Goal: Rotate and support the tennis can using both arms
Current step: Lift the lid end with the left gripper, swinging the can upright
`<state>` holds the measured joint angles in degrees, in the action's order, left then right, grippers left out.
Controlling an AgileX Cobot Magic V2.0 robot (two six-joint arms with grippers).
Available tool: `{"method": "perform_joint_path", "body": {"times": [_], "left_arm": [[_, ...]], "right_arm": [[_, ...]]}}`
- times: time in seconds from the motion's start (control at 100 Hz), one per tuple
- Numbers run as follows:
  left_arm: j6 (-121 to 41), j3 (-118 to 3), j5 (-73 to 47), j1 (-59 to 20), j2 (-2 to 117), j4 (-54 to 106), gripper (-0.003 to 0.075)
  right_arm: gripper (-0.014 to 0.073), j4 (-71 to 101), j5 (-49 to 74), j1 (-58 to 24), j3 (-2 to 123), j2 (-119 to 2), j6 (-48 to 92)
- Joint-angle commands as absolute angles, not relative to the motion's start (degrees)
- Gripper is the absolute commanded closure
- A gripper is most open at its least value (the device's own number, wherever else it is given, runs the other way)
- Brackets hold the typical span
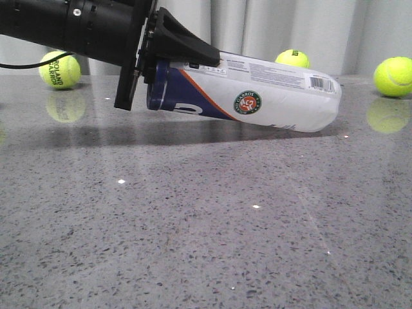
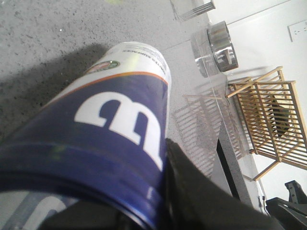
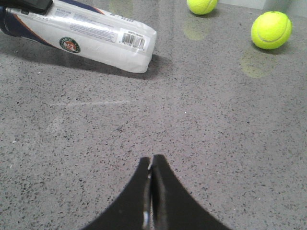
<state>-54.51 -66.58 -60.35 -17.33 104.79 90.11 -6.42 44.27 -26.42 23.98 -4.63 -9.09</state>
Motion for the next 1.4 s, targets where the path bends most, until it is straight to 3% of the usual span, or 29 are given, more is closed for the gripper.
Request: {"method": "perform_joint_path", "body": {"times": [0.0,0.28,0.6,0.74,1.04,1.39], "left_arm": [[-56.9,-67.9,-62.3,-17.7,102.2,94.0,0.0740],[-53.8,-76.4,-63.7,-17.7,97.5,89.7,0.0740],[-26.9,-103.8,-73.2,-17.8,95.9,51.2,0.0740],[-19.5,-110.4,-73.4,-19.1,95.3,37.7,0.0740],[-14.3,-110.5,-73.4,-25.9,95.2,18.9,0.0740],[-14.3,-106.6,-73.4,-26.6,95.2,15.3,0.0740]], "right_arm": [[0.0662,-7.1,39.9,-26.1,25.2,-5.4,-8.7],[0.0662,-7.1,39.9,-26.1,25.2,-5.4,-8.7],[0.0662,-7.1,39.9,-26.1,25.2,-5.4,-8.7],[0.0662,-7.1,39.9,-26.1,25.2,-5.4,-8.7],[0.0662,-7.1,39.9,-26.1,25.2,-5.4,-8.7],[0.0662,-7.1,39.9,-26.1,25.2,-5.4,-8.7]]}}
